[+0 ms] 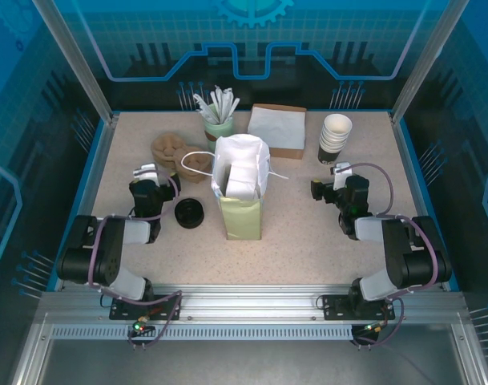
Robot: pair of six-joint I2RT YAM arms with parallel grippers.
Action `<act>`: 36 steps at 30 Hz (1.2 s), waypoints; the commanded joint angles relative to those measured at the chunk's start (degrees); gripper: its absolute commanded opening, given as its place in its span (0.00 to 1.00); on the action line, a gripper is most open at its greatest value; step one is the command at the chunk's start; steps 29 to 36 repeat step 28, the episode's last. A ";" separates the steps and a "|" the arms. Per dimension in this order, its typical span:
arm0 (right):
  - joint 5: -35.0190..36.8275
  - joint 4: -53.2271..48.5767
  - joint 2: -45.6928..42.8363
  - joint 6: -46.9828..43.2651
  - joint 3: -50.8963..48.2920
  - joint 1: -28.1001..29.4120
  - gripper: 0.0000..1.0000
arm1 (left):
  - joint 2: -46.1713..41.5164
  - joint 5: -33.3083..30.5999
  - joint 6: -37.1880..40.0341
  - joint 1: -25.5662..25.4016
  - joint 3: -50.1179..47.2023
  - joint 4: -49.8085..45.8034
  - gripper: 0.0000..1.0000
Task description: Pack the takeout coffee
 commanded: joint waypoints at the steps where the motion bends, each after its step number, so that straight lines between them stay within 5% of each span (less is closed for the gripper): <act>1: -0.58 1.79 0.57 -0.73 0.16 -0.35 1.00 | 0.55 1.05 1.12 -0.36 -0.36 3.08 0.99; 36: -0.68 1.70 0.57 -0.74 0.24 -0.36 1.00 | 0.85 3.44 2.58 -0.83 0.08 2.61 0.99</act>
